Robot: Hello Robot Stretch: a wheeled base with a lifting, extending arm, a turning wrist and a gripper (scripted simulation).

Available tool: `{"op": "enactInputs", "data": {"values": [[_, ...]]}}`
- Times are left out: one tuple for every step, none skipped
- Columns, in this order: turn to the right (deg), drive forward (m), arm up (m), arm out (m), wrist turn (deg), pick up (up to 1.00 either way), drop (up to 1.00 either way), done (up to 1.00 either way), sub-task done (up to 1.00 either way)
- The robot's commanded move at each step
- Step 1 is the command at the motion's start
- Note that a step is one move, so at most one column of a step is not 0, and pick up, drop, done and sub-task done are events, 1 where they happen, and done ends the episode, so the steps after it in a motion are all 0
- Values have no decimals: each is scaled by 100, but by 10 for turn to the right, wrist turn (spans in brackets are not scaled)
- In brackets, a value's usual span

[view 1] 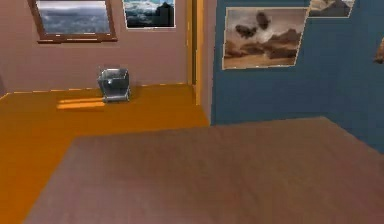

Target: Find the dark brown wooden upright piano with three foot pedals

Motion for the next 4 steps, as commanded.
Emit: {"op": "enactInputs", "data": {"values": [[-30, 0, 0, 0, 0, 0, 0, 0, 0], [0, 100, 0, 0, 0, 0, 0, 0, 0], [0, 100, 0, 0, 0, 0, 0, 0, 0], [0, 100, 0, 0, 0, 0, 0, 0, 0]]}}
